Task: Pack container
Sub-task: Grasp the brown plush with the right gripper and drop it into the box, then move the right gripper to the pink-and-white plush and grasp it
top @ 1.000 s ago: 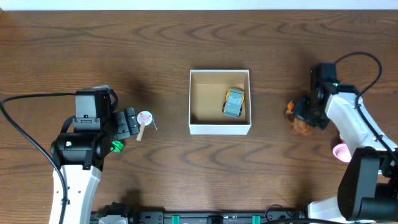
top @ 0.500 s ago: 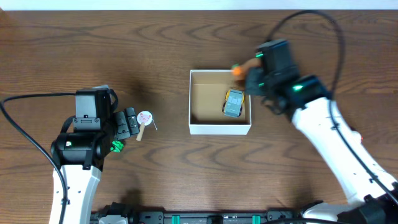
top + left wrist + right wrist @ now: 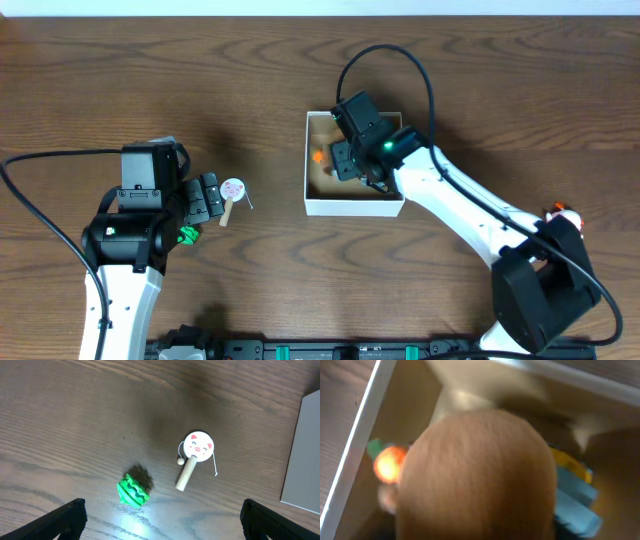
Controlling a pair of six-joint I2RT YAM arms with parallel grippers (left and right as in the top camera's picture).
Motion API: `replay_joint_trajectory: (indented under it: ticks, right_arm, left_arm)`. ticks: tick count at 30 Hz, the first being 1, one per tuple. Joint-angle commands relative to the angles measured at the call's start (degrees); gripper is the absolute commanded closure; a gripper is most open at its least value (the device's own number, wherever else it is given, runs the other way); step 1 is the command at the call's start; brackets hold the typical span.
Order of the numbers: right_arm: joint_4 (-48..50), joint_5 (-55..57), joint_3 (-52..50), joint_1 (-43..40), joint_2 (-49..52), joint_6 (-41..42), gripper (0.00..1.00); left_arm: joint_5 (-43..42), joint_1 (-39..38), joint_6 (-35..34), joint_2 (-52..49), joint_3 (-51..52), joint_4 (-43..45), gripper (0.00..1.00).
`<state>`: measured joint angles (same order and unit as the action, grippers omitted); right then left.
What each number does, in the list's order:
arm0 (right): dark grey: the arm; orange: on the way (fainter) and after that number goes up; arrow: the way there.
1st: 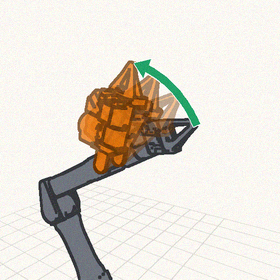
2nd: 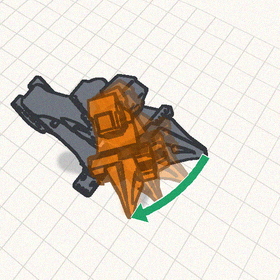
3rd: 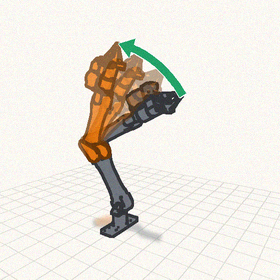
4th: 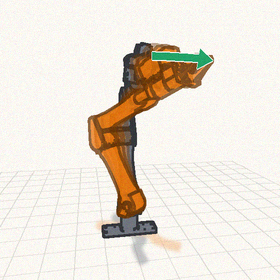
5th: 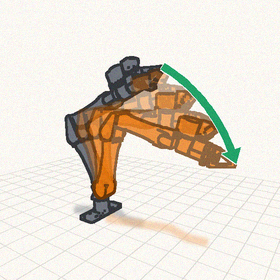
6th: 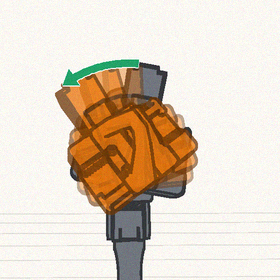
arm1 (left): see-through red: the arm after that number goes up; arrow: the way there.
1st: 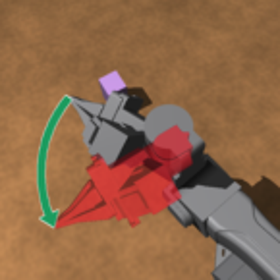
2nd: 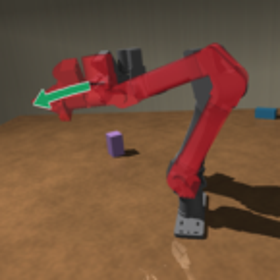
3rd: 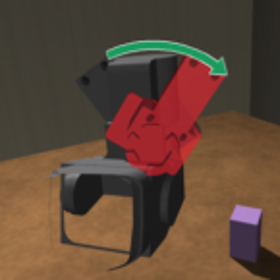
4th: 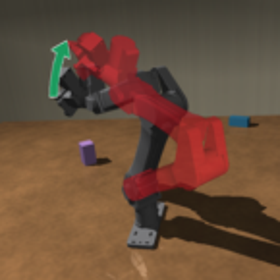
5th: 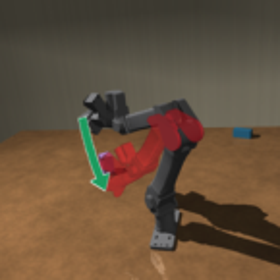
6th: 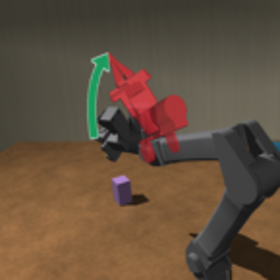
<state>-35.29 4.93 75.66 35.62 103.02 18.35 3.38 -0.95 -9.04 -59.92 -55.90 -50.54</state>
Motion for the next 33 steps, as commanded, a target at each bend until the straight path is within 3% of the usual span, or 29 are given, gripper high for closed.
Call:
replay_joint_trajectory:
  ticks: [1, 3, 16, 20, 26, 33]
  right_arm:
    - [0.1, 0.2, 0.2, 0.4, -0.1, -2.3, 0.14]
    - [1.3, 0.2, 0.2, 0.4, -0.5, -5.3, 0.07]
    - [-2.1, 11.5, 6.5, -2.6, -10.0, -5.8, 0.09]
    - [-10.6, 18.6, 6.5, -6.6, -15.4, 3.1, 0.04]
    - [-31.3, 18.3, 6.4, -21.1, -21.2, 26.4, 0.01]
    - [-34.5, 9.2, 0.1, -40.3, -20.5, 27.7, 0.01]
  left_arm:
    - [0.3, 0.3, -0.3, -0.3, -0.9, 0.1, 0.02]
    - [0.2, 0.3, -0.3, -0.3, -0.9, 0.1, 0.02]
    - [0.2, 0.3, -0.3, -0.3, -0.9, 0.0, 0.02]
    - [0.3, 0.3, -0.3, -0.3, -0.9, 0.0, 0.02]
    - [0.3, 0.3, -0.3, -0.3, -0.9, 0.1, 0.02]
    - [0.3, 0.3, -0.3, -0.3, -0.9, 0.0, 0.02]
